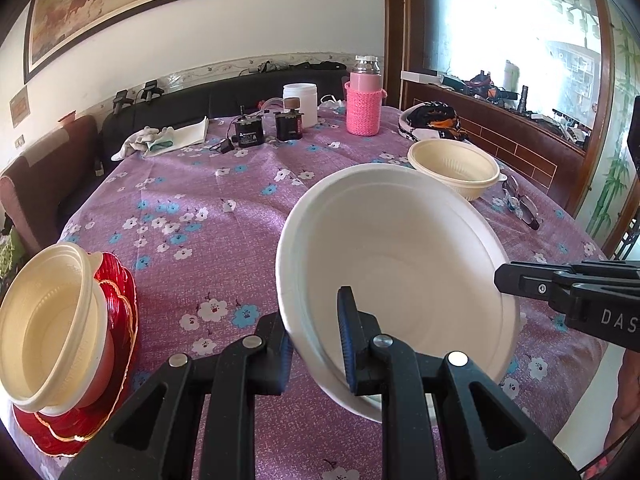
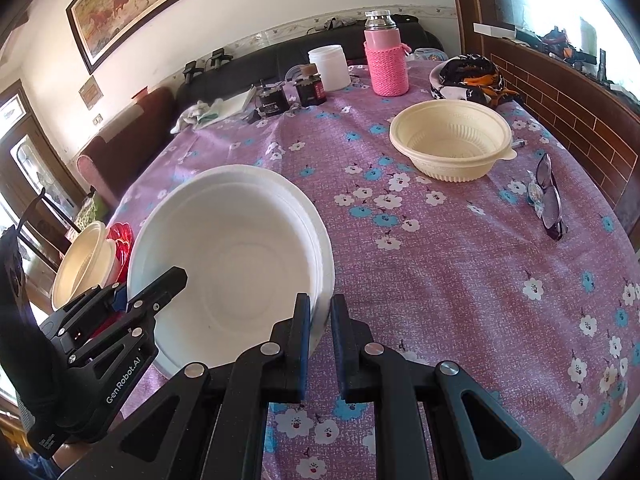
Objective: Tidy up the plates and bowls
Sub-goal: 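Carry the white bowl with both grippers over the red plate stack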
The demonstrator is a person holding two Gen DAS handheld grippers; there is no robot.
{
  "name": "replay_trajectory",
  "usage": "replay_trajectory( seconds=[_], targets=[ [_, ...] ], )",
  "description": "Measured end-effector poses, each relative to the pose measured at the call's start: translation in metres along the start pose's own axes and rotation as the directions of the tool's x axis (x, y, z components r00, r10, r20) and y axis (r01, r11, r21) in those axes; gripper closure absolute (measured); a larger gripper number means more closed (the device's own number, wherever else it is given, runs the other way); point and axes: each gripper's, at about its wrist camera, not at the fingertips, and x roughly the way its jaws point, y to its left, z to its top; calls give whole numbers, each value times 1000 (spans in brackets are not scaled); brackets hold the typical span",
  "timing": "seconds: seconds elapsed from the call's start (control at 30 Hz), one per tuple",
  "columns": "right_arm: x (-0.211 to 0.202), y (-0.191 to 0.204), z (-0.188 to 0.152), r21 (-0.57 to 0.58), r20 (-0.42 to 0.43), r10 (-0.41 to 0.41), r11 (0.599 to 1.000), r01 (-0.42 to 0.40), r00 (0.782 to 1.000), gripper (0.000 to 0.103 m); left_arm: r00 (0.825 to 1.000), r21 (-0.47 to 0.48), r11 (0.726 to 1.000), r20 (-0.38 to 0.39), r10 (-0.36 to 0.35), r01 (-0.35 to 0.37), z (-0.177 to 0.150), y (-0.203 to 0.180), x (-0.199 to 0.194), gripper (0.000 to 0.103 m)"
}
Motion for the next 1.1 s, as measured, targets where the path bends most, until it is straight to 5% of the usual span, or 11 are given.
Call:
replay_trajectory(
  seconds=[1.1],
  targets=[
    [-25, 86, 52, -110, 20, 189, 976, -186, 982, 91, 980, -131, 987, 163, 113, -92, 29, 77, -75, 72]
  ],
)
